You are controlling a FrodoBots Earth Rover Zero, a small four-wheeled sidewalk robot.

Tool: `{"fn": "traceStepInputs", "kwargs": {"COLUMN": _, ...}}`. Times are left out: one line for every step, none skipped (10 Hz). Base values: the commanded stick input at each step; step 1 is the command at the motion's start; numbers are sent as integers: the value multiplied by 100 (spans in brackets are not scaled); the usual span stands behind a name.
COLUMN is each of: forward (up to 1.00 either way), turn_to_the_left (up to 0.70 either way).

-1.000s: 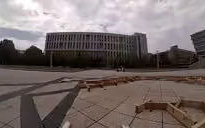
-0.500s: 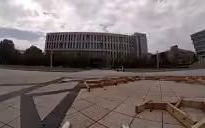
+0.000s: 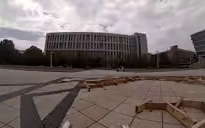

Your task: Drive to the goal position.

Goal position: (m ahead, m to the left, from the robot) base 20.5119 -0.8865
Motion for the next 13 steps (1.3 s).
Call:
{"fn": "traceStepInputs", "kwargs": {"forward": 6, "turn_to_the_left": 0}}
{"fn": "traceStepInputs", "kwargs": {"forward": 6, "turn_to_the_left": 0}}
{"fn": "traceStepInputs", "kwargs": {"forward": 6, "turn_to_the_left": 0}}
{"fn": "traceStepInputs", "kwargs": {"forward": 6, "turn_to_the_left": 1}}
{"fn": "traceStepInputs", "kwargs": {"forward": 6, "turn_to_the_left": 1}}
{"fn": "traceStepInputs", "kwargs": {"forward": 6, "turn_to_the_left": 0}}
{"fn": "traceStepInputs", "kwargs": {"forward": 6, "turn_to_the_left": 0}}
{"fn": "traceStepInputs", "kwargs": {"forward": 6, "turn_to_the_left": 1}}
{"fn": "traceStepInputs", "kwargs": {"forward": 6, "turn_to_the_left": 0}}
{"fn": "traceStepInputs", "kwargs": {"forward": 6, "turn_to_the_left": 1}}
{"fn": "traceStepInputs", "kwargs": {"forward": 6, "turn_to_the_left": 0}}
{"fn": "traceStepInputs", "kwargs": {"forward": 6, "turn_to_the_left": 0}}
{"fn": "traceStepInputs", "kwargs": {"forward": 6, "turn_to_the_left": 1}}
